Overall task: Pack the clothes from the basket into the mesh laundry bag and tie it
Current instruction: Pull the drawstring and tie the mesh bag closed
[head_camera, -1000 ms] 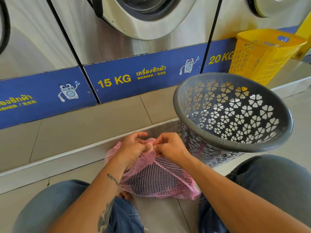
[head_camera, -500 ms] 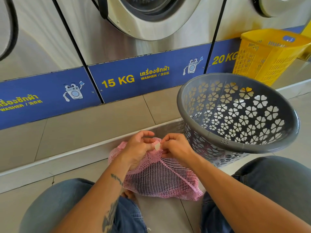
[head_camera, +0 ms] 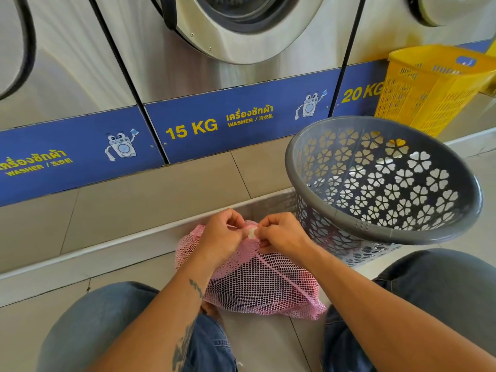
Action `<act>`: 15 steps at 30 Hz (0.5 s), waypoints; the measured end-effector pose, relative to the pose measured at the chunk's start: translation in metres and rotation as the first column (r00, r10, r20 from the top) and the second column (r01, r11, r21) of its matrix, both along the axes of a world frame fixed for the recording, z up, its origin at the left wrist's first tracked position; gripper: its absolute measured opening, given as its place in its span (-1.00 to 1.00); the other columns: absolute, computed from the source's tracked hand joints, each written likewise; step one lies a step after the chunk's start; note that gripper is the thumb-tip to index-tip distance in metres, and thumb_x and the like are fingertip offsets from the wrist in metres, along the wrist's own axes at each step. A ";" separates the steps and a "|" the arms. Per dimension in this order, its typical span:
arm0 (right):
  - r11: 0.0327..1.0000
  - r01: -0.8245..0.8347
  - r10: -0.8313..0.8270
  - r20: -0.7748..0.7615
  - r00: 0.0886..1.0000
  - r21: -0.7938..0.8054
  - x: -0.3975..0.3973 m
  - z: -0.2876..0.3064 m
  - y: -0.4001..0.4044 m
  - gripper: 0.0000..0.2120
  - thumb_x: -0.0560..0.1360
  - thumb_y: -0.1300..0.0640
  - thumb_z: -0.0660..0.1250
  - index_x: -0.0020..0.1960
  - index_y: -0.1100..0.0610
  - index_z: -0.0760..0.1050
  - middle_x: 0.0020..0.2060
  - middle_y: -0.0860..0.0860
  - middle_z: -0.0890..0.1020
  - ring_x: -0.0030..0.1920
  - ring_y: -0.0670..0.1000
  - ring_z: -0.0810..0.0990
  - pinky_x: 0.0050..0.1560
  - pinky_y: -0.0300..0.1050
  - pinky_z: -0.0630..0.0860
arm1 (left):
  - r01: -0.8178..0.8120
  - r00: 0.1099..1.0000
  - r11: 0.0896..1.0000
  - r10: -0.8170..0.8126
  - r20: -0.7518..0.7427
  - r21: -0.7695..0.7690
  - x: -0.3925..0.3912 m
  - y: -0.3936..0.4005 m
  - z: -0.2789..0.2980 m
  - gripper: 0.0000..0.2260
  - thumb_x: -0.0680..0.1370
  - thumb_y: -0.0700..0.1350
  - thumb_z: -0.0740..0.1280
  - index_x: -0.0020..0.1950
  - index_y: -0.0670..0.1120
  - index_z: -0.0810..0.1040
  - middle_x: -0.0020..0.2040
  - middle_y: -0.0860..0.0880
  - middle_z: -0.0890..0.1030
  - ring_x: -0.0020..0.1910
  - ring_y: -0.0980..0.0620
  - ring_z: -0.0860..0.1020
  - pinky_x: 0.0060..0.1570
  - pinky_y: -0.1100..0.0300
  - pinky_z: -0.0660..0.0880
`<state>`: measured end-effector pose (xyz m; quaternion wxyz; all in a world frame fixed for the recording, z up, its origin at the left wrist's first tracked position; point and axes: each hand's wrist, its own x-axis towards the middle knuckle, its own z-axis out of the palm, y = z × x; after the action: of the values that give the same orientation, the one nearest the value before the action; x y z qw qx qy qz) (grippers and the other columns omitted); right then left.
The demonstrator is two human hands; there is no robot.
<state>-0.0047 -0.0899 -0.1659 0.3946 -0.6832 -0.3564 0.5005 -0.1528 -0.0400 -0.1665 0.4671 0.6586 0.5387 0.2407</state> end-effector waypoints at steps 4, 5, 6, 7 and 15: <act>0.999 0.027 -0.029 -0.120 0.992 -0.022 -0.001 -0.002 0.001 -0.86 0.51 0.37 0.36 -0.20 0.23 0.59 -0.39 0.12 0.59 -0.39 0.01 0.59 -0.27 -0.07 0.68 | 0.017 0.983 0.975 0.025 -0.182 0.222 0.001 0.000 -0.002 -0.82 0.43 -0.19 0.47 -0.30 0.03 0.57 -0.23 0.04 0.59 -0.25 0.07 0.54 -0.28 0.24 0.44; 0.999 0.032 -0.034 -0.119 0.992 -0.019 -0.001 -0.002 0.001 -0.86 0.51 0.37 0.35 -0.20 0.23 0.59 -0.38 0.13 0.59 -0.38 0.02 0.59 -0.26 -0.06 0.68 | 0.026 0.972 0.964 0.037 -0.232 0.265 0.001 0.000 -0.002 -0.85 0.43 -0.14 0.47 -0.31 0.04 0.58 -0.20 0.07 0.57 -0.22 0.08 0.53 -0.25 0.23 0.43; 0.999 0.037 -0.039 -0.114 0.993 -0.016 -0.001 -0.003 0.001 -0.86 0.51 0.36 0.36 -0.20 0.23 0.60 -0.38 0.14 0.60 -0.38 0.02 0.59 -0.24 -0.05 0.69 | 0.038 0.958 0.956 0.048 -0.283 0.290 0.001 -0.001 -0.002 -0.88 0.45 -0.09 0.46 -0.29 0.03 0.62 -0.17 0.08 0.55 -0.19 0.09 0.52 -0.21 0.22 0.43; 0.999 0.043 -0.044 -0.108 0.993 -0.012 -0.002 -0.003 0.001 -0.86 0.51 0.36 0.35 -0.20 0.23 0.61 -0.38 0.14 0.60 -0.38 0.02 0.59 -0.24 -0.05 0.69 | 0.051 0.942 0.953 0.053 -0.331 0.299 0.001 -0.001 -0.003 -0.87 0.48 -0.03 0.42 -0.26 0.01 0.65 -0.14 0.08 0.54 -0.16 0.09 0.52 -0.18 0.19 0.44; 0.994 0.094 -0.092 -0.035 0.995 0.055 -0.005 -0.006 0.001 -0.83 0.51 0.37 0.32 -0.23 0.23 0.59 -0.41 0.11 0.57 -0.39 -0.01 0.56 -0.29 -0.10 0.66 | -0.008 0.921 0.984 0.077 -0.383 0.179 0.004 -0.002 -0.006 -0.79 0.48 -0.02 0.35 -0.34 0.00 0.64 -0.21 0.01 0.65 -0.33 0.07 0.57 -0.38 0.17 0.44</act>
<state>-0.0100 -0.0885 -0.1721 0.4425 -0.6792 -0.3320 0.4824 -0.1487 -0.0424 -0.1722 0.2865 0.7195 0.6116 0.1617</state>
